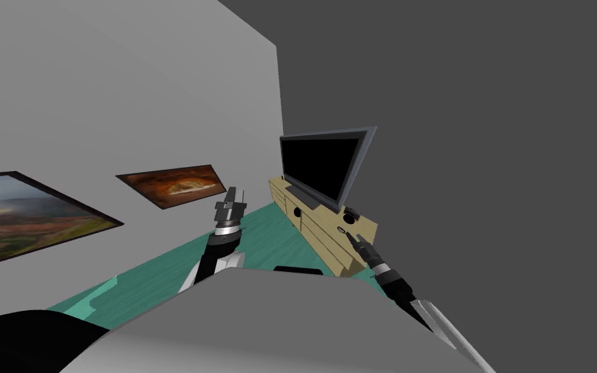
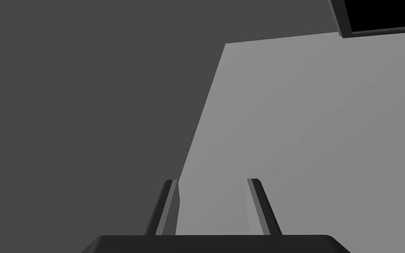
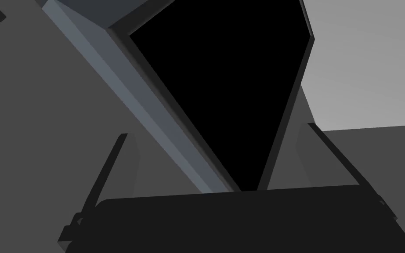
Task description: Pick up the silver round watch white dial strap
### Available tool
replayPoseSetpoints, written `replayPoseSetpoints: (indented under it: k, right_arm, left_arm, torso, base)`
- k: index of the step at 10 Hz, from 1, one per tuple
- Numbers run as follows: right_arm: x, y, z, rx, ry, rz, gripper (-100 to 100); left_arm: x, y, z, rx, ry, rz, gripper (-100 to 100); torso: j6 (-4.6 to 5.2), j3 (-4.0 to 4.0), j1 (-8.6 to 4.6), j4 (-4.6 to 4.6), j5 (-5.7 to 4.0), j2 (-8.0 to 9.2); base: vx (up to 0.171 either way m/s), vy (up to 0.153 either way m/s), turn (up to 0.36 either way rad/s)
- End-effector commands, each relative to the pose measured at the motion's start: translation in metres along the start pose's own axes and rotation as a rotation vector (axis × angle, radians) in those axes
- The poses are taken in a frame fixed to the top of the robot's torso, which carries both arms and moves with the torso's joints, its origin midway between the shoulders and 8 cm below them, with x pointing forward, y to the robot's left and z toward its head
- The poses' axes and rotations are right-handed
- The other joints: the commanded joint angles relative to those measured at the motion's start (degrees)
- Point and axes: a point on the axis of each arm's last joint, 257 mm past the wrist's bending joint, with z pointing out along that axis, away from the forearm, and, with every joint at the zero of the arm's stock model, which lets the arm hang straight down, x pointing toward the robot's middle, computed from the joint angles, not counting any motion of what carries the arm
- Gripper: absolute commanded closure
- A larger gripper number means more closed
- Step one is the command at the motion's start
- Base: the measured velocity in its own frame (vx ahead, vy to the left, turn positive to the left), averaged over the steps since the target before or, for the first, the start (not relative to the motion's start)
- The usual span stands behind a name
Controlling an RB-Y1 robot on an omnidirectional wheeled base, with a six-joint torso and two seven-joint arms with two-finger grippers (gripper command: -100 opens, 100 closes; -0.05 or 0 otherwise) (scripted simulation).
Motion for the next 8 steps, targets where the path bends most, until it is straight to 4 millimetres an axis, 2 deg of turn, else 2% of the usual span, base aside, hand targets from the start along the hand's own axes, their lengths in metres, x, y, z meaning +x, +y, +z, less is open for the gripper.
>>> replayPoseSetpoints:
  k: [1,2,3,5,8]
  right_arm:
    - [0.014,-0.017,-0.01,0.036,0.046,-0.024,-100]
    - [0.028,-0.035,-0.022,0.063,0.105,-0.072,-100]
    - [0.031,-0.039,-0.024,0.072,0.111,-0.069,-100]
    - [0.048,-0.061,-0.04,0.107,0.178,-0.112,-100]
    - [0.077,-0.096,-0.07,0.158,0.302,-0.194,-100]
  left_arm:
    - [0.0,0.0,0.0,0.0,0.0,0.0,0]
    - [0.0,0.0,0.0,0.0,0.0,0.0,0]
    - [0.0,0.0,0.0,0.0,0.0,0.0,0]
    - [0.0,0.0,0.0,0.0,0.0,0.0,0]
    - [0.0,0.0,0.0,0.0,0.0,0.0,0]
  torso:
    - [0.0,0.0,0.0,0.0,0.0,0.0]
    - [0.07,0.0,-0.02,0.0,0.0,0.0]
    - [0.03,-0.01,0.0,-0.01,0.0,-0.02]
    - [0.02,-0.02,-0.05,-0.01,-0.01,-0.03]
    - [0.07,-0.02,-0.05,-0.01,-0.01,-0.03]
  base:
    - [-0.001,0.035,0.098]
    - [0.01,0.041,0.153]
    - [0.007,0.028,0.088]
    - [0.005,0.023,0.16]
    - [0.012,0.028,0.182]
